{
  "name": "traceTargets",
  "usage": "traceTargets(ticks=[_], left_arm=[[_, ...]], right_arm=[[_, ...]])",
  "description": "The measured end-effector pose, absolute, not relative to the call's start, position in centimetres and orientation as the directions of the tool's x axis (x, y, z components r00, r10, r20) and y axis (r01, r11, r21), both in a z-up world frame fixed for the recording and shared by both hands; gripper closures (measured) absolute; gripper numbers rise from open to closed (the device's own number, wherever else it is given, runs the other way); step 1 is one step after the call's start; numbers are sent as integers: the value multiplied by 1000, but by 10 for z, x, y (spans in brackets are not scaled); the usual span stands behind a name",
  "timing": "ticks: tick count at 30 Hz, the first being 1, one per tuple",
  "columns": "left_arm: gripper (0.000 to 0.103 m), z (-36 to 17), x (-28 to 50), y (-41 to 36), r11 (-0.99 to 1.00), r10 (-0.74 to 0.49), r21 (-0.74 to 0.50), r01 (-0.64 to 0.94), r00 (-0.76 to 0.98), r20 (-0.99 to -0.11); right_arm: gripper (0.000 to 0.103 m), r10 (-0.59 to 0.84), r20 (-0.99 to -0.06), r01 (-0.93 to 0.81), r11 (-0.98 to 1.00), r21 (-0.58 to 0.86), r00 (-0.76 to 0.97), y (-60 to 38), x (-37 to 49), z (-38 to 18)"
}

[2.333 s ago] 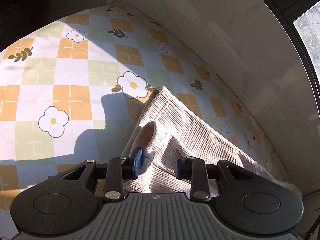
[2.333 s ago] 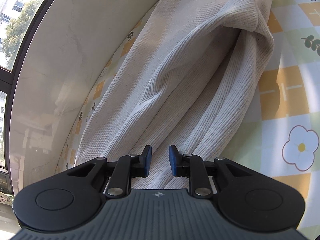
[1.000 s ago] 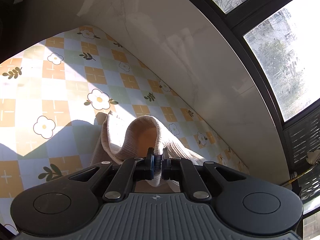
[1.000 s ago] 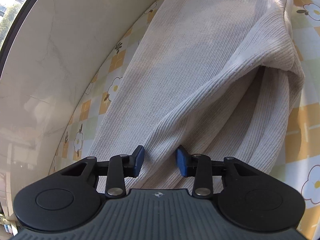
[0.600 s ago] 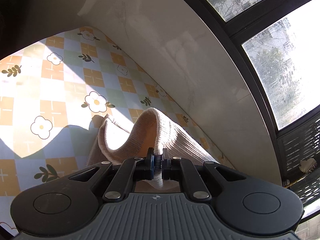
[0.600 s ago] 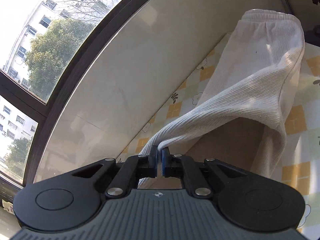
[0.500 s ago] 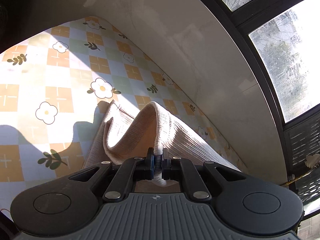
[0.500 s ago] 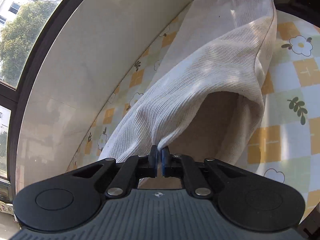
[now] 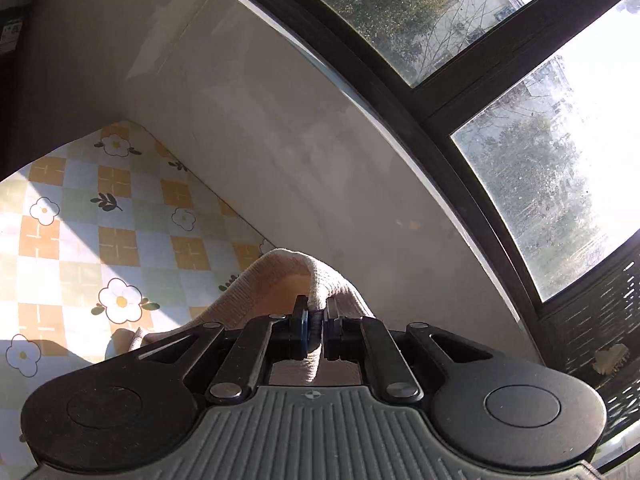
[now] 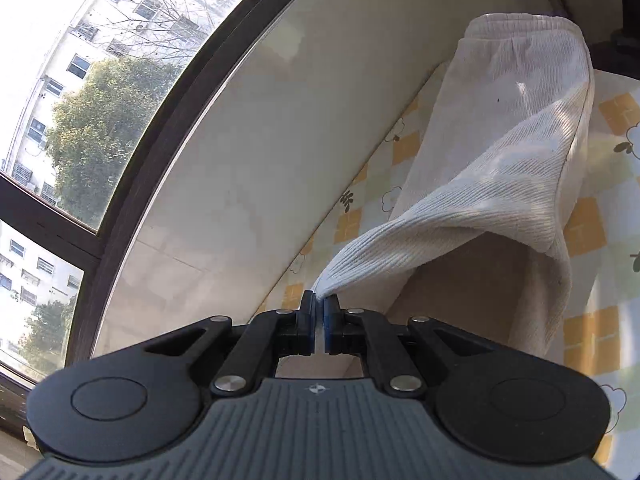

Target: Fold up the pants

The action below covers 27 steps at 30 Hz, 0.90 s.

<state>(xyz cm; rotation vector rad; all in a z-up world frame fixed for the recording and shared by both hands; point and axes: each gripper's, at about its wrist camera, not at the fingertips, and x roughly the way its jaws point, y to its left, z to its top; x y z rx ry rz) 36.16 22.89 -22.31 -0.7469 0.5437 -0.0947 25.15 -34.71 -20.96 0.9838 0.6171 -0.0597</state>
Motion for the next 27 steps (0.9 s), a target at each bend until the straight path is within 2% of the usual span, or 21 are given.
traceTargets(ticks=[1, 3, 5, 8, 12, 17, 20, 24, 27], left_arm=[[96, -215, 356, 231, 723, -284, -686, -83, 870, -404], [96, -219, 344, 235, 706, -312, -704, -76, 859, -406], [96, -244, 329, 234, 732, -310, -672, -111, 824, -474], [96, -308, 301, 233, 757, -272, -605, -248, 722, -636], [96, -380, 276, 232, 737, -248, -547, -397, 594, -765], [96, -379, 264, 229, 710, -227, -573, -410, 637, -737], [96, -359, 260, 224, 733, -215, -568, -375, 665, -715], [96, -322, 237, 211, 761, -212, -582, -288, 738, -641], [95, -335, 223, 207, 754, -217, -586, -297, 730, -649]], right_arm=[[100, 237, -522, 325, 559, 763, 819, -347, 249, -213], [100, 256, -572, 362, 562, 744, 779, -345, 245, -232], [100, 256, -643, 412, 587, 697, 722, -342, 234, -254], [100, 272, -738, 498, 591, 635, 618, -338, 220, -297], [100, 262, -775, 516, 619, 592, 575, -339, 210, -320], [100, 272, -755, 474, 640, 605, 596, -335, 219, -308], [100, 278, -719, 439, 636, 635, 637, -335, 221, -297], [100, 269, -683, 404, 640, 654, 679, -342, 209, -283], [100, 272, -705, 427, 636, 643, 655, -347, 204, -296]])
